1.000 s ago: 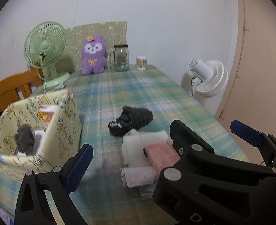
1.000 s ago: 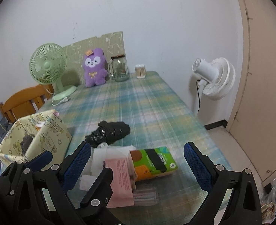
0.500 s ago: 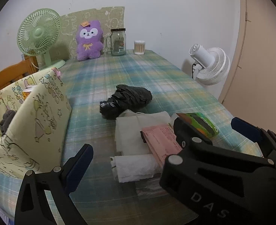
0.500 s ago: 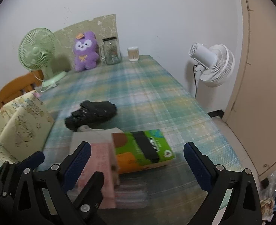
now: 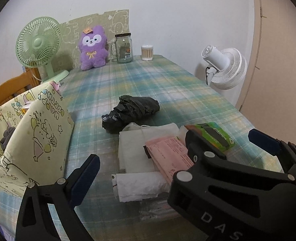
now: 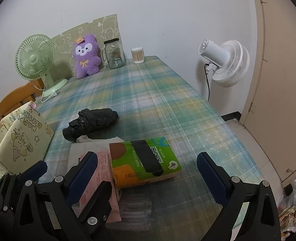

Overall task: Organize soft objects
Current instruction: 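Move both grippers back over the remaining pile toward the pink packet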

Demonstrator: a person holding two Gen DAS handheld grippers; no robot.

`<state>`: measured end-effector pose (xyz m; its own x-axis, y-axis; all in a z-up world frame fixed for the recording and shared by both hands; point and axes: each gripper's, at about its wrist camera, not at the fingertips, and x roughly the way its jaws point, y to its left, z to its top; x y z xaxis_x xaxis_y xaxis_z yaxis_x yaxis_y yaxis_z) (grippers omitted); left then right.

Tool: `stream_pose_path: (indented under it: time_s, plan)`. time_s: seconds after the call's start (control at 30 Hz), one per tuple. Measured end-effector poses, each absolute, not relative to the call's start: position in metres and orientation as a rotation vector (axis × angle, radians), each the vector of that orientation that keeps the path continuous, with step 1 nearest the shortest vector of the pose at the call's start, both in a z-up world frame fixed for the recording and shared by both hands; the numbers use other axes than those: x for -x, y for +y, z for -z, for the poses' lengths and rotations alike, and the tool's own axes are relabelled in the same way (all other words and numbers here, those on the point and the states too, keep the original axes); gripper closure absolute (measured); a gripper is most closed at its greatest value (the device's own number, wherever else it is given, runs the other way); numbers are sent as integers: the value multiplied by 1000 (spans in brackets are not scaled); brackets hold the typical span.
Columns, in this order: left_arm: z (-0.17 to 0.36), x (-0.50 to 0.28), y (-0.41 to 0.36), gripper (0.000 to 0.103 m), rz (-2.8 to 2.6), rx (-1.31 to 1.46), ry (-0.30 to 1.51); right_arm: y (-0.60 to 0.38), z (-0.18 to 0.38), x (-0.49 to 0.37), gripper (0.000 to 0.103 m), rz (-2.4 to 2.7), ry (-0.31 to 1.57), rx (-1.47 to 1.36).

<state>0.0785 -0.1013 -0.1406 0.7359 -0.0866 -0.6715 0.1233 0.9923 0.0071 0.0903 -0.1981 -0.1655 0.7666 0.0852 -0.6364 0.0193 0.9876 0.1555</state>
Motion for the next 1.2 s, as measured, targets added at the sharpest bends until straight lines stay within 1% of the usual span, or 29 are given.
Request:
stream_pose_path:
  time_s: [0.2, 0.5, 0.57, 0.63, 0.7, 0.97, 1.07, 1.13, 1.2]
  plan:
    - [136, -66, -95, 2, 131, -55, 715, -192, 159, -75, 3, -42, 681, -157]
    - [142, -50, -86, 2, 130, -44, 741, -181, 163, -57, 3, -46, 700, -158]
    - [143, -48, -84, 2, 116, -53, 746, -177, 165, -56, 9, -60, 706, -149]
    - [146, -50, -83, 2, 103, -65, 762, -172, 168, -58, 17, -75, 726, -134]
    - [150, -52, -81, 2, 103, -69, 783, -170, 173, -61, 21, -87, 750, -136]
    - [158, -59, -72, 1, 96, -48, 802, -162, 181, -71, 24, -103, 780, -138]
    - [160, -61, -70, 1, 86, -49, 800, -160, 184, -74, 29, -114, 785, -136]
    - [160, -62, -68, 1, 77, -51, 794, -158, 184, -76, 36, -120, 782, -130]
    - [159, -64, -67, 1, 67, -56, 789, -156, 185, -78, 38, -119, 778, -125]
